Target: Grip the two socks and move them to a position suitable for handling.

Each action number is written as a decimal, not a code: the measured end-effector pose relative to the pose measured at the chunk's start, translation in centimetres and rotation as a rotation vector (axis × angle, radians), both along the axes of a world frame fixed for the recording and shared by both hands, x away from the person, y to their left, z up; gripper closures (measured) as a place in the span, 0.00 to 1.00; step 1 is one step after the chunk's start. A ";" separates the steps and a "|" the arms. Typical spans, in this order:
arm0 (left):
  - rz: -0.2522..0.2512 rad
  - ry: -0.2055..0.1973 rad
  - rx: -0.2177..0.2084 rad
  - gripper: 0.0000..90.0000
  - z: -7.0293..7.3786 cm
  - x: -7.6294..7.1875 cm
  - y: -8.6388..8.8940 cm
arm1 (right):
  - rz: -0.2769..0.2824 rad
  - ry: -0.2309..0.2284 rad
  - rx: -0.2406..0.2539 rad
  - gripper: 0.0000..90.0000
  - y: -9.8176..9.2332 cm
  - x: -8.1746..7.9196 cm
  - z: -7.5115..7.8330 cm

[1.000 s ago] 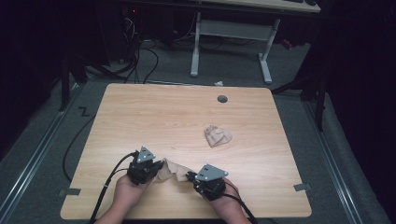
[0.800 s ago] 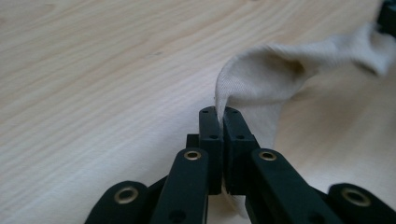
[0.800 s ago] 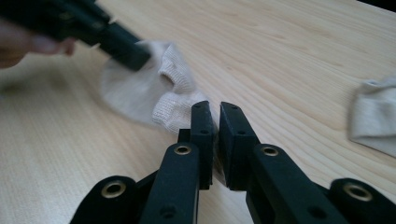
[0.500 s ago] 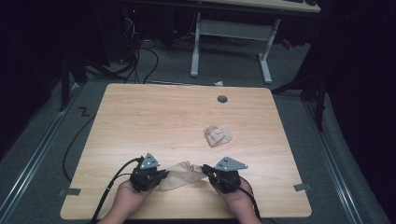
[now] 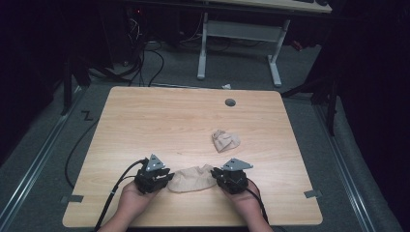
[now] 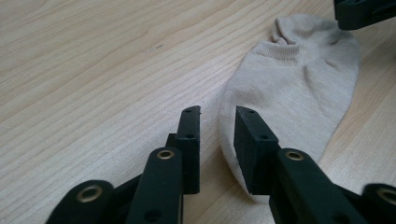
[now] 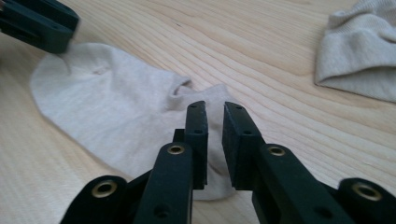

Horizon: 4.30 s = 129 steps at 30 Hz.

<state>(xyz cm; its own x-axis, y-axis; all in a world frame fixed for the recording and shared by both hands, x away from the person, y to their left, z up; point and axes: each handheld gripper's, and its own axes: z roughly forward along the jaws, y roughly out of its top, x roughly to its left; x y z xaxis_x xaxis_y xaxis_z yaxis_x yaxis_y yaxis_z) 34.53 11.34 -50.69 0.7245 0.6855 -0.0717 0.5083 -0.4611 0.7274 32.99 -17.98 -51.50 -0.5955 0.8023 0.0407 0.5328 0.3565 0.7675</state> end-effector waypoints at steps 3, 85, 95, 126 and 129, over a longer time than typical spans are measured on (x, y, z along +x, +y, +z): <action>-0.002 -0.030 0.008 0.78 0.3 -0.5 0.0 | -0.023 -0.017 -0.014 0.82 -0.1 0.1 0.0; 0.040 -0.082 -0.060 0.62 0.5 -1.7 4.0 | -0.194 -0.011 -0.129 0.94 -5.1 4.2 0.1; 0.045 -0.074 -0.056 0.62 0.4 -1.6 4.1 | -0.195 0.004 -0.169 0.97 -4.2 6.7 -1.1; 0.033 -0.067 -0.048 0.61 0.3 -1.6 3.9 | -0.118 -0.036 -0.091 0.92 -0.3 6.3 0.5; 0.028 -0.065 -0.046 0.61 0.3 -1.6 3.8 | -0.124 -0.081 -0.052 0.92 -0.7 5.6 1.8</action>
